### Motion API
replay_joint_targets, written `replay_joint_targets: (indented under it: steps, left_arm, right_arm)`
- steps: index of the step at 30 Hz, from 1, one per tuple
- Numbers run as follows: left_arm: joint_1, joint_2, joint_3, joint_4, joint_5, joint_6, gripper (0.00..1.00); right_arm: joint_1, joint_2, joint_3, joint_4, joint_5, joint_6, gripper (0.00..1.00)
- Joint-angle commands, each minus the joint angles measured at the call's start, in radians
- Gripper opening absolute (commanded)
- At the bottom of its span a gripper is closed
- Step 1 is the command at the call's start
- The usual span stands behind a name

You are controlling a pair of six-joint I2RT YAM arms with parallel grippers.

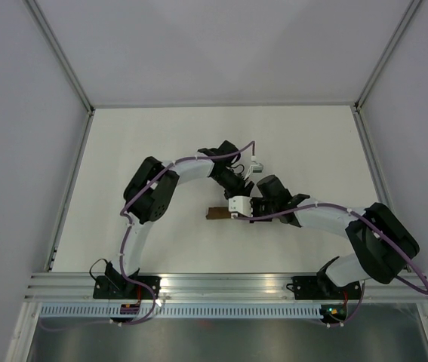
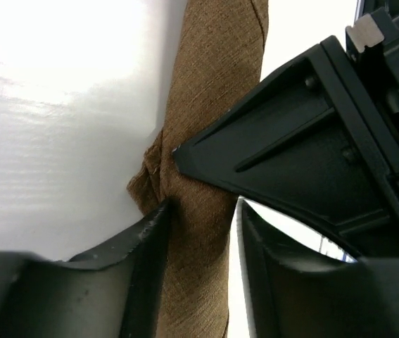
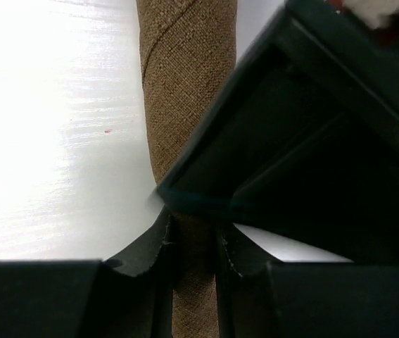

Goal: Fold the napkin, place the utensils inside, and roll it up
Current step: Roll the napkin at the center of the board.

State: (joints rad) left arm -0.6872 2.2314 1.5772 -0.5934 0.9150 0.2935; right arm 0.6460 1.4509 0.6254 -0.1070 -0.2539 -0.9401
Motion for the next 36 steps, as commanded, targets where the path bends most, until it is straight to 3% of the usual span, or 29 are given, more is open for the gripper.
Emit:
replay_joint_targets:
  steps: [1, 2, 3, 12, 16, 24, 28, 36]
  left_arm:
    - [0.037, 0.005, 0.026, -0.031, -0.079, -0.028, 0.76]
    - [0.05, -0.004, 0.024, -0.02, -0.084, -0.045, 0.91]
    - [0.058, -0.013, 0.024, -0.013, -0.087, -0.05, 0.99]
    - [0.166, -0.125, 0.006, 0.063, -0.24, -0.172, 1.0]
    - [0.277, -0.211, -0.029, 0.119, -0.359, -0.322, 1.0]
    - [0.391, -0.412, -0.155, 0.207, -0.547, -0.521, 1.0]
    - [0.391, -0.502, -0.244, 0.26, -0.528, -0.603, 1.0]
    - [0.379, -0.634, -0.313, 0.285, -0.512, -0.674, 1.0]
  right_arm:
    - [-0.002, 0.025, 0.023, -0.051, 0.058, 0.003, 0.08]
    - [-0.002, 0.026, 0.026, -0.054, 0.059, 0.007, 0.06]
    - [-0.002, 0.029, 0.031, -0.068, 0.058, 0.011, 0.06]
    - [-0.003, 0.095, 0.092, -0.138, 0.042, 0.067, 0.02]
    - [-0.005, 0.152, 0.143, -0.158, 0.042, 0.119, 0.01]
    - [-0.005, 0.299, 0.252, -0.137, 0.162, 0.329, 0.0]
    - [-0.019, 0.391, 0.344, -0.161, 0.206, 0.424, 0.0]
    - [-0.123, 0.561, 0.568, -0.243, 0.139, 0.653, 0.01]
